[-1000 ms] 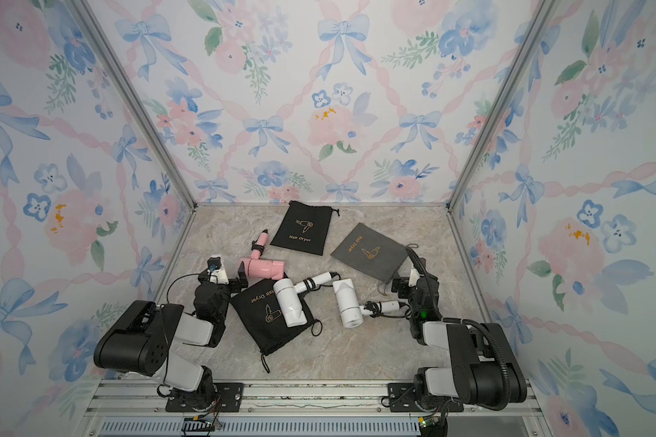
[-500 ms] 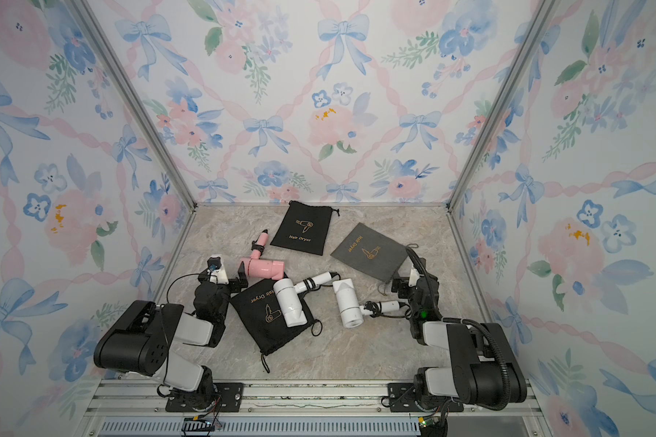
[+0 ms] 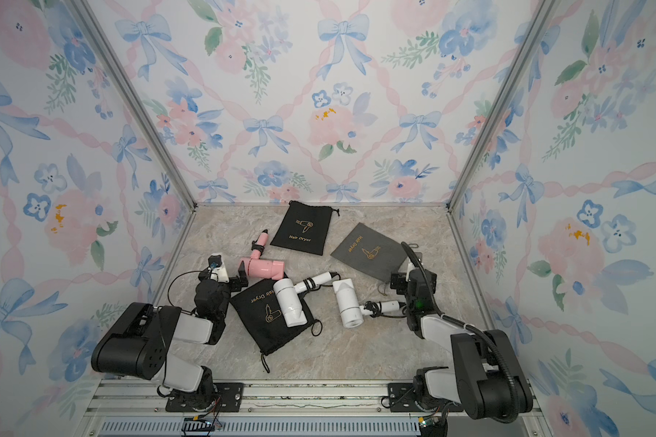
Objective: Pack away hair dryers
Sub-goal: Pick up the hair dryer from the center of the board.
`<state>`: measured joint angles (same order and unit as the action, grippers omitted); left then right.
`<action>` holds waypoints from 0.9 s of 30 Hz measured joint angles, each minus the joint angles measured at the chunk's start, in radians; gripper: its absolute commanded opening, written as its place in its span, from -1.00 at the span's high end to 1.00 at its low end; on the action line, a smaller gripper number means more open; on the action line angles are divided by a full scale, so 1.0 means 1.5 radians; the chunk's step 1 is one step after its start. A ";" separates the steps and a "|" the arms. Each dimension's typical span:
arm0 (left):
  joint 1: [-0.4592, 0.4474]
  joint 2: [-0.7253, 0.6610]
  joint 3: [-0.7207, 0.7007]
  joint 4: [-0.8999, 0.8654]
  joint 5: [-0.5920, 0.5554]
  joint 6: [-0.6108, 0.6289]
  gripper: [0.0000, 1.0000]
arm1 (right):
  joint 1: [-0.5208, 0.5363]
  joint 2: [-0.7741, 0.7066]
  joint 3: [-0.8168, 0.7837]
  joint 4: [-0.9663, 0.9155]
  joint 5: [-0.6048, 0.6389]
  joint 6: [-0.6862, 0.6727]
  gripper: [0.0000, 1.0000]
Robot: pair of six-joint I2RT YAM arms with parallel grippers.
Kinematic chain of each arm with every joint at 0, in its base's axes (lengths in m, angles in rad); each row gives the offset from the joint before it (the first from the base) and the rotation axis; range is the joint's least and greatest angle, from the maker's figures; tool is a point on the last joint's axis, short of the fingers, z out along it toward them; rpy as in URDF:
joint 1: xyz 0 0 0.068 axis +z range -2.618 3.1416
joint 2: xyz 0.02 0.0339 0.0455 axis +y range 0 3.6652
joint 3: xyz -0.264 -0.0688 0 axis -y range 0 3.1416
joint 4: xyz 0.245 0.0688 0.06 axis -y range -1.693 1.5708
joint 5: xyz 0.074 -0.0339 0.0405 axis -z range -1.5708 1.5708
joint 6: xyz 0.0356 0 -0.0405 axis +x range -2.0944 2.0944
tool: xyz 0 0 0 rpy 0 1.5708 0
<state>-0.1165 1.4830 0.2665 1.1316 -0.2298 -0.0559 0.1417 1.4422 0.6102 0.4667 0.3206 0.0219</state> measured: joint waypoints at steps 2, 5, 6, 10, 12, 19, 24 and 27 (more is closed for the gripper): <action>0.002 -0.030 0.078 -0.097 0.000 -0.007 -0.96 | 0.018 -0.013 0.123 -0.116 0.049 0.025 -0.94; 0.001 -0.047 0.199 -0.224 -0.005 -0.033 -0.96 | 0.040 -0.050 0.221 -0.224 0.094 0.071 -0.94; -0.002 -0.049 0.228 -0.258 -0.010 -0.042 -0.96 | 0.045 -0.064 0.233 -0.250 0.100 0.085 -0.95; -0.025 -0.054 0.307 -0.406 -0.028 -0.079 -0.96 | 0.088 -0.096 0.257 -0.369 0.101 0.139 -0.94; -0.039 -0.054 0.334 -0.481 -0.032 -0.097 -0.96 | 0.127 -0.096 0.257 -0.418 0.092 0.151 -0.94; -0.105 -0.118 0.358 -0.686 -0.021 -0.176 -0.95 | 0.211 -0.096 0.257 -0.543 0.000 0.184 -0.95; -0.165 -0.190 0.358 -0.781 -0.015 -0.232 -0.95 | 0.233 -0.097 0.257 -0.581 -0.063 0.181 -0.96; -0.167 -0.210 0.358 -0.828 -0.011 -0.265 -0.93 | 0.269 -0.096 0.258 -0.578 -0.092 0.149 -0.95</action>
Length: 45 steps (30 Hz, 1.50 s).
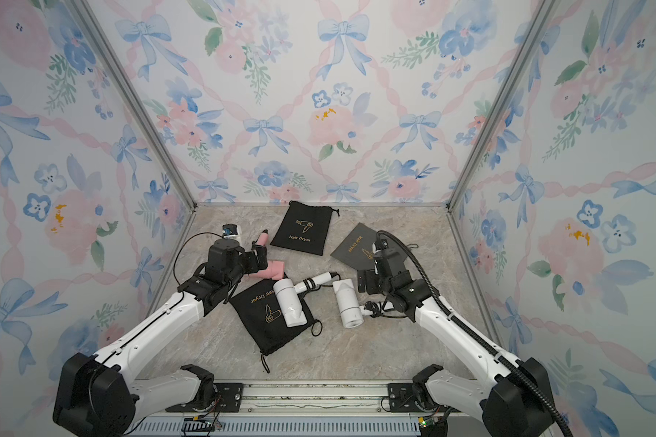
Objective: Pack away hair dryers
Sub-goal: Pick up the hair dryer from the center of the board.
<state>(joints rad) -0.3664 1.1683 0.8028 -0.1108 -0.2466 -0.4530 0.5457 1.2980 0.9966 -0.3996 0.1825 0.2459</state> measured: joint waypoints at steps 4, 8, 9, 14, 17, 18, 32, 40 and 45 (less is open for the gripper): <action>0.011 0.014 0.001 -0.054 0.024 -0.030 -0.96 | 0.047 0.050 0.034 0.017 -0.060 -0.077 -0.97; 0.039 0.040 -0.001 -0.094 0.085 -0.052 -0.96 | 0.079 0.139 0.112 0.029 -0.124 -0.195 -0.77; 0.048 0.040 -0.002 -0.099 0.103 -0.056 -0.96 | 0.082 0.156 0.128 0.031 -0.140 -0.219 -0.76; 0.076 0.038 -0.010 -0.116 0.172 -0.071 -0.96 | 0.082 0.226 0.155 0.081 -0.227 -0.404 -0.76; 0.076 0.032 -0.017 -0.124 0.201 -0.071 -0.96 | 0.072 0.262 0.155 0.112 -0.283 -0.493 -0.76; 0.076 0.029 -0.019 -0.124 0.207 -0.071 -0.95 | 0.066 0.273 0.156 0.118 -0.301 -0.516 -0.76; 0.097 0.002 -0.055 -0.129 0.269 -0.068 -0.96 | 0.047 0.440 0.313 0.048 -0.391 -0.725 -0.74; 0.114 -0.007 -0.058 -0.130 0.285 -0.057 -0.96 | 0.061 0.497 0.334 -0.010 -0.380 -0.764 -0.72; 0.124 -0.007 -0.058 -0.130 0.293 -0.051 -0.96 | 0.067 0.529 0.368 -0.039 -0.367 -0.787 -0.70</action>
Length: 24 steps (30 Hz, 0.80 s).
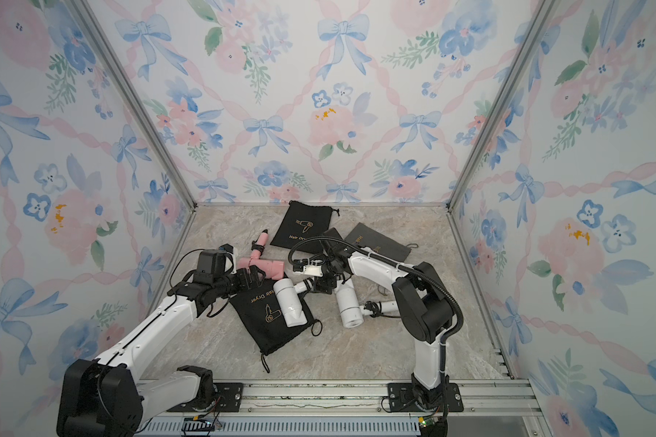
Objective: Pack away hair dryers
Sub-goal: Pick up the hair dryer from the center of the board.
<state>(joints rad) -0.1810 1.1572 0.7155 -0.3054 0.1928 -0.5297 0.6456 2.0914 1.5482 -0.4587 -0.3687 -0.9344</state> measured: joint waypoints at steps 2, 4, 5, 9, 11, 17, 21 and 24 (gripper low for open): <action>0.004 0.000 0.000 0.000 0.005 0.002 -0.96 | 0.002 0.014 0.007 -0.006 0.009 -0.008 -0.69; 0.007 0.000 0.000 0.000 0.007 0.004 -0.96 | 0.002 0.025 0.011 -0.014 0.017 -0.016 -0.69; 0.008 0.000 0.000 0.000 0.007 0.004 -0.96 | 0.002 0.031 0.012 -0.015 0.021 -0.020 -0.69; 0.011 -0.002 0.000 0.000 0.009 0.004 -0.95 | 0.002 0.047 0.015 -0.017 0.042 -0.038 -0.67; 0.012 -0.002 0.000 0.000 0.010 0.004 -0.96 | 0.002 0.058 0.023 -0.019 0.052 -0.048 -0.65; 0.012 -0.005 0.000 0.000 0.010 0.004 -0.96 | 0.002 0.084 0.051 -0.020 0.067 -0.066 -0.47; 0.013 -0.013 0.000 0.000 0.010 0.004 -0.95 | 0.003 0.094 0.063 -0.030 0.067 -0.072 -0.12; 0.013 -0.017 0.000 0.000 0.010 0.004 -0.96 | 0.004 0.098 0.067 -0.037 0.067 -0.079 0.19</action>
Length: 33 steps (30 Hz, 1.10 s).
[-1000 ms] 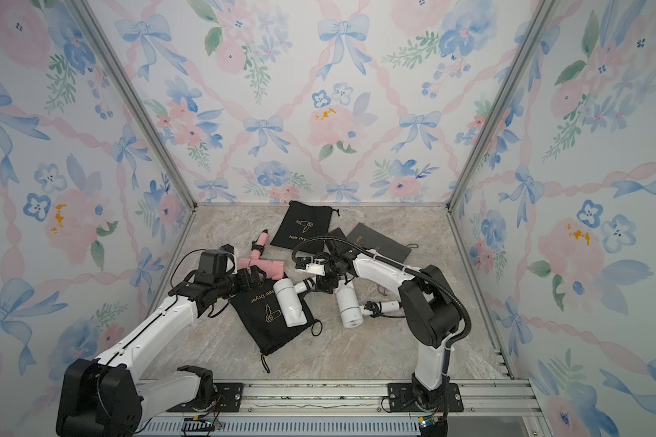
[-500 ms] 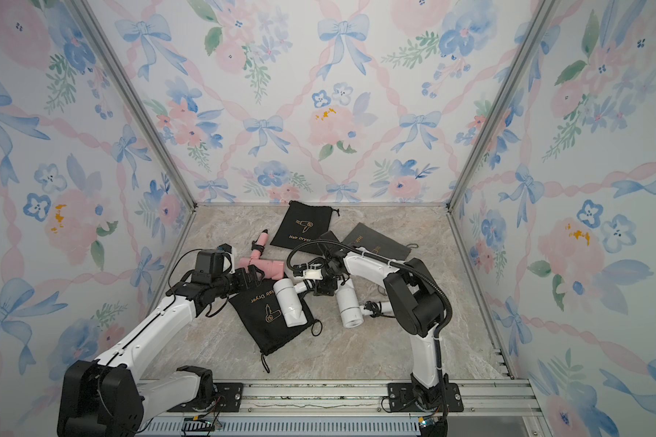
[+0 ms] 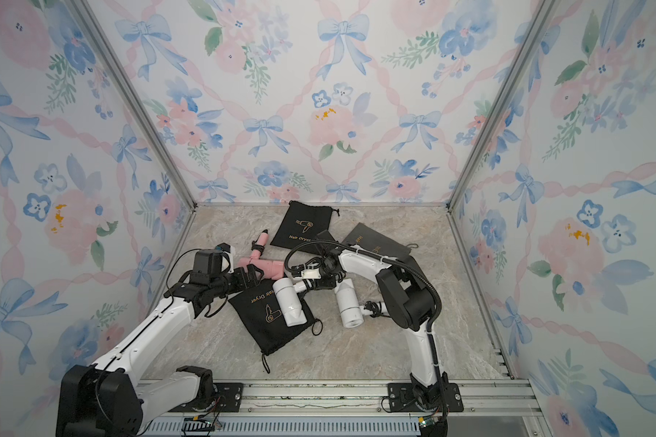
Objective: Pack away hair dryers
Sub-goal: Pick up the hair dryer from the center of the board.
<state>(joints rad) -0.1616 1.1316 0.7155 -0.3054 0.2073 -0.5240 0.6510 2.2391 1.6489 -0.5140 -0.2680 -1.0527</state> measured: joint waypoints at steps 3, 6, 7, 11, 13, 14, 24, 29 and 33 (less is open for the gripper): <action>0.004 -0.002 0.000 0.000 0.002 0.000 -0.96 | 0.003 0.000 0.000 0.006 0.008 -0.002 0.46; 0.006 -0.003 0.000 0.000 0.002 0.000 -0.95 | 0.005 -0.002 -0.004 0.018 0.014 -0.001 0.47; 0.006 -0.003 0.000 0.000 0.003 0.000 -0.96 | 0.005 -0.006 -0.012 0.027 0.015 0.001 0.48; 0.006 -0.013 0.001 -0.002 0.006 0.000 -0.95 | 0.005 -0.046 -0.068 0.068 0.024 0.009 0.50; 0.006 -0.023 0.001 -0.004 0.008 0.000 -0.95 | 0.006 -0.075 -0.094 0.082 0.030 0.014 0.51; 0.006 -0.030 0.001 -0.004 0.008 0.000 -0.95 | 0.006 -0.092 -0.109 0.092 0.033 0.017 0.51; 0.005 -0.075 0.035 -0.007 0.062 0.018 -0.96 | 0.008 -0.302 -0.246 0.209 0.046 0.057 0.50; 0.005 -0.079 0.085 -0.007 0.138 0.063 -0.96 | 0.009 -0.349 -0.286 0.262 0.061 0.064 0.50; -0.018 -0.079 0.120 -0.007 0.193 0.100 -0.95 | 0.009 -0.374 -0.302 0.279 0.075 0.061 0.50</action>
<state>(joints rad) -0.1890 1.0130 0.8959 -0.3153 0.4969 -0.3737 0.6651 1.6775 1.1954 -0.0959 -0.1555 -0.9611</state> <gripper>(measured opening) 0.978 0.347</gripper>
